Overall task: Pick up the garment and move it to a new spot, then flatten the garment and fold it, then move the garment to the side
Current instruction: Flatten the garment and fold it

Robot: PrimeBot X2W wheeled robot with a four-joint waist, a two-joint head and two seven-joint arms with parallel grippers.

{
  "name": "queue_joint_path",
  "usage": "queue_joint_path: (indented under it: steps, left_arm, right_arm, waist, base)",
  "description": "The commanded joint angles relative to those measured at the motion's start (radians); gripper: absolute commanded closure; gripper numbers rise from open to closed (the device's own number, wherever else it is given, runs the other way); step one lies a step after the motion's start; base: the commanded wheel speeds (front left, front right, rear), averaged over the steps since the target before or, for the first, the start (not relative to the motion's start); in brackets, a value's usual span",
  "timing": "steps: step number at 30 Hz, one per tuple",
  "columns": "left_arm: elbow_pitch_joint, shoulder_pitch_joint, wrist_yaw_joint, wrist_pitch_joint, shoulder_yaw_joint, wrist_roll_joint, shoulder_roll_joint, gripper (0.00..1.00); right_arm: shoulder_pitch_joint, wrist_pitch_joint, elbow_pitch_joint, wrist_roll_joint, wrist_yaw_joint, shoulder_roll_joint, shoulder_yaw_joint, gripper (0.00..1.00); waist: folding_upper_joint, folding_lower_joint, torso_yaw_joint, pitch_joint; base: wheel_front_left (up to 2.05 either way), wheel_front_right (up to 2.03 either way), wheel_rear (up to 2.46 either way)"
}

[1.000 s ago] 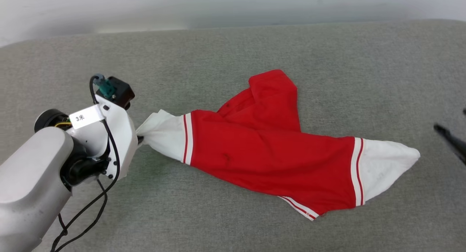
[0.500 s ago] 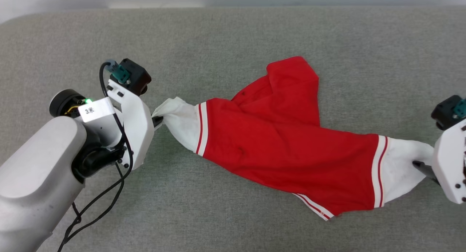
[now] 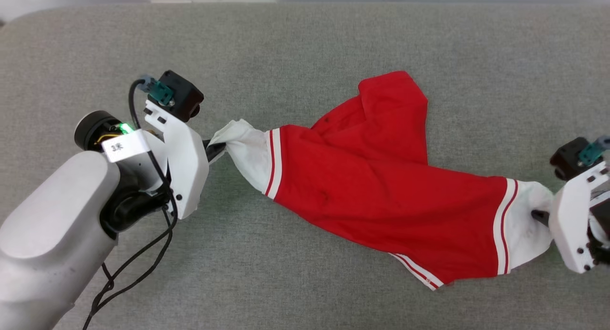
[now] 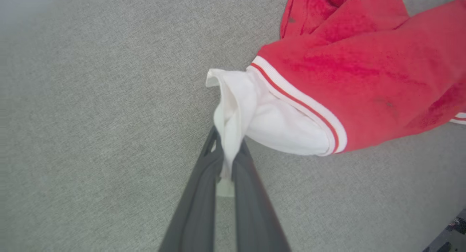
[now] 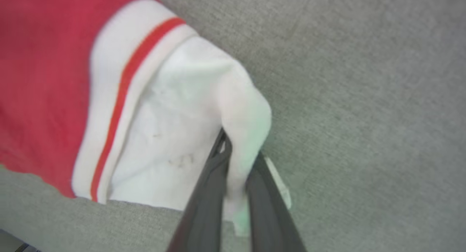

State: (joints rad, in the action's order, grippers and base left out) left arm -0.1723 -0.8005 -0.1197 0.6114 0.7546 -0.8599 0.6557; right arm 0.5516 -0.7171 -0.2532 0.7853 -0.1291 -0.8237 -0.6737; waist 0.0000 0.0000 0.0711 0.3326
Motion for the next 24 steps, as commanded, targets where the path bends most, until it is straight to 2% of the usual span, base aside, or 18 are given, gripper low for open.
queue_joint_path:
  steps: [1, 7, 13, 18, 24]
  left_arm:
    - [0.008, 0.014, -0.001, -0.013, -0.01, -0.013, 0.01, 1.0]
    - [0.073, 0.006, -0.001, -0.035, -0.046, -0.036, 0.049, 1.0]
    - [0.163, -0.012, 0.012, -0.023, -0.087, -0.078, 0.076, 1.0]
    - [0.21, -0.072, 0.024, -0.023, -0.137, -0.106, 0.075, 1.0]
    - [0.182, -0.225, 0.022, -0.031, -0.171, -0.09, 0.026, 1.0]
  right_arm:
    - [-0.008, 0.032, 0.002, 0.008, -0.003, 0.007, -0.02, 1.0]
    - [0.001, 0.138, 0.094, 0.044, -0.001, -0.061, 0.049, 1.0]
    - [-0.008, 0.173, 0.207, 0.076, -0.001, -0.103, 0.151, 1.0]
    - [0.052, 0.158, 0.284, 0.054, -0.001, -0.104, 0.235, 1.0]
    - [0.218, 0.092, 0.309, 0.002, -0.001, -0.07, 0.281, 1.0]
  waist:
    - [0.0, 0.0, -0.004, -0.029]
    - [0.0, 0.0, -0.005, -0.122]
    - [0.0, 0.0, -0.006, -0.183]
    - [0.0, 0.0, -0.006, -0.184]
    - [0.0, 0.0, 0.002, -0.126]
  base:
    - [0.0, 0.0, 0.0]
    - [0.0, 0.0, 0.0]
    - [0.0, 0.0, 0.0]
    - [0.0, 0.0, 0.0]
    - [0.0, 0.0, 0.0]
